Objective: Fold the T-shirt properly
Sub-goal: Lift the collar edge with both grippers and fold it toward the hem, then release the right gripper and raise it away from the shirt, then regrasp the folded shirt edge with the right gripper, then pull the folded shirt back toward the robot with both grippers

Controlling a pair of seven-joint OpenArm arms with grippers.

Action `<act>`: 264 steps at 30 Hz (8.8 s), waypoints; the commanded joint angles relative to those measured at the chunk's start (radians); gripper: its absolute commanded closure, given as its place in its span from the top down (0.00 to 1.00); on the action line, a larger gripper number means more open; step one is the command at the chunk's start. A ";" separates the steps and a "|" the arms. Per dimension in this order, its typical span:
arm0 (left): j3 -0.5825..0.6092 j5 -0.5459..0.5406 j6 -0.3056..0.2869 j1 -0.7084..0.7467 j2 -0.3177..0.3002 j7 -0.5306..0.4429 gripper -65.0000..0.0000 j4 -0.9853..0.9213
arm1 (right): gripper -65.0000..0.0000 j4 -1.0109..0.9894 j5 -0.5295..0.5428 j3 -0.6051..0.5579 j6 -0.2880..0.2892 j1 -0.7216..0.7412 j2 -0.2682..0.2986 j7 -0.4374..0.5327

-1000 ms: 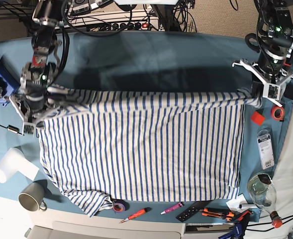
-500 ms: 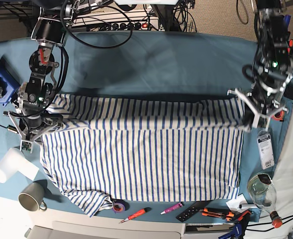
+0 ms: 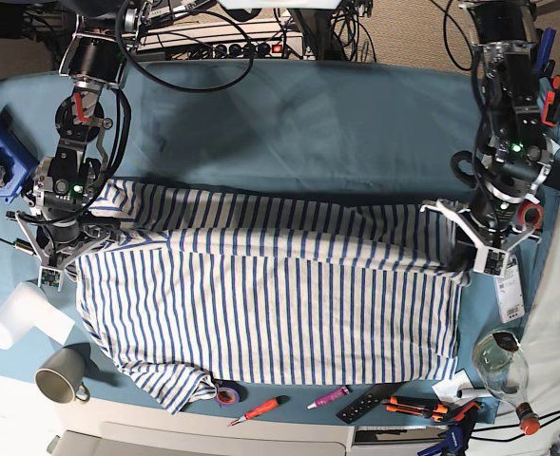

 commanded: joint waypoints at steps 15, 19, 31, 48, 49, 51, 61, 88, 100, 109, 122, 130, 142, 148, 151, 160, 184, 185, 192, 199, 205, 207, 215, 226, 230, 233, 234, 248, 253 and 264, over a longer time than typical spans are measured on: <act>-0.001 0.008 -0.027 -0.069 0.008 -0.131 0.00 -0.161 | 0.00 0.016 -0.014 0.004 0.004 0.019 0.014 0.039; -0.001 0.013 -0.036 -0.146 0.006 -0.129 0.00 -0.287 | 0.00 0.016 -0.014 0.004 0.022 0.027 0.015 0.064; -0.001 0.024 -0.047 -0.235 -0.010 -0.088 0.00 -0.346 | 0.00 -0.255 -0.014 0.004 0.024 0.197 0.028 0.078; 0.109 0.101 0.040 -0.345 -0.041 -0.077 0.00 -0.497 | 0.00 -0.418 -0.014 0.004 0.083 0.295 0.028 0.149; 0.109 0.107 0.045 -0.349 -0.041 -0.077 0.00 -0.497 | 0.00 -0.431 -0.014 0.004 0.084 0.302 0.028 0.158; 0.109 0.107 0.047 -0.349 -0.041 -0.076 0.00 -0.497 | 0.00 -0.438 -0.014 0.004 0.081 0.311 0.028 0.167; 0.110 0.106 -0.073 -0.349 -0.041 -0.082 0.36 -0.497 | 0.07 -0.437 -0.018 0.004 0.140 0.317 0.028 0.163; 0.108 -0.026 0.059 -0.350 -0.088 0.407 0.52 -0.413 | 0.29 -0.172 0.070 0.042 0.140 0.277 0.028 -0.191; 0.108 -0.085 0.042 -0.341 -0.083 0.436 0.52 -0.550 | 0.29 -0.172 0.204 0.372 0.217 0.257 0.029 -0.262; 0.108 -0.086 0.017 -0.342 -0.082 0.435 0.33 -0.628 | 0.29 -0.172 0.334 0.422 0.262 0.084 0.027 -0.226; 0.108 -0.086 0.017 -0.344 -0.083 0.435 0.33 -0.628 | 0.29 -0.174 0.375 0.423 0.274 0.045 0.035 -0.172; 0.108 -0.137 0.016 -0.344 -0.082 0.436 0.33 -0.628 | 0.29 -0.180 0.343 0.431 0.256 0.045 0.123 -0.126; 0.108 -0.255 -0.051 -0.349 -0.082 0.450 0.33 -0.623 | 0.29 -0.446 0.492 0.428 0.313 0.044 0.122 -0.025; 0.108 -0.270 -0.050 -0.349 -0.082 0.450 0.33 -0.623 | 0.29 -0.523 0.633 0.428 0.392 0.044 0.122 -0.026; 0.108 -0.269 -0.050 -0.349 -0.082 0.450 0.33 -0.623 | 0.29 -0.527 0.658 0.428 0.413 0.045 0.122 -0.058; 0.108 -0.269 -0.050 -0.349 -0.082 0.450 0.33 -0.623 | 0.26 -0.527 0.674 0.428 0.411 0.045 0.122 -0.082; 0.108 -0.269 0.006 -0.402 -0.085 0.581 0.00 -0.499 | 0.00 -0.370 0.701 0.428 0.438 0.047 0.127 -0.119; 0.108 -0.269 0.006 -0.405 -0.085 0.599 0.00 -0.484 | 0.00 -0.337 0.701 0.428 0.437 0.047 0.127 -0.139; 0.108 -0.269 0.006 -0.404 -0.089 0.657 0.00 -0.451 | 0.00 -0.229 0.658 0.430 0.423 0.043 0.127 -0.213; 0.107 -0.292 0.006 -0.397 -0.124 0.692 0.00 -0.434 | 0.00 -0.172 0.660 0.441 0.410 -0.006 0.127 -0.235; 0.107 -0.308 0.004 -0.370 -0.173 0.691 0.00 -0.385 | 0.00 -0.103 0.660 0.518 0.410 -0.072 0.127 -0.235; 0.108 -0.335 0.002 -0.362 -0.177 0.693 0.00 -0.384 | 0.00 -0.103 0.660 0.546 0.410 -0.090 0.127 -0.236; 0.108 -0.347 0.002 -0.267 -0.182 0.708 0.00 -0.343 | 0.00 -0.103 0.660 0.647 0.407 -0.144 0.128 -0.261; 0.100 -0.272 0.006 -0.068 -0.204 0.690 0.00 -0.134 | 0.00 -0.098 0.664 0.658 0.407 -0.222 0.127 -0.324; 0.058 -0.272 0.006 -0.004 -0.204 0.689 0.00 -0.100 | 0.00 -0.077 0.663 0.658 0.408 -0.244 0.127 -0.331; -0.003 -0.277 0.005 0.042 -0.205 0.689 0.00 -0.074 | 0.00 -0.050 0.663 0.658 0.408 -0.279 0.127 -0.339; -0.025 -0.280 0.002 0.056 -0.204 0.689 0.00 -0.068 | 0.00 -0.041 0.663 0.658 0.408 -0.294 0.127 -0.341; -0.139 -0.410 -0.051 0.177 -0.204 0.714 0.00 -0.058 | 0.00 0.007 0.664 0.658 0.408 -0.409 0.125 -0.373; -0.139 -0.410 -0.051 0.203 -0.204 0.719 0.00 -0.058 | 0.00 0.007 0.664 0.658 0.408 -0.444 0.125 -0.388; -0.140 -0.353 -0.050 0.251 -0.205 0.726 0.00 -0.019 | 0.00 0.007 0.656 0.658 0.412 -0.450 0.125 -0.402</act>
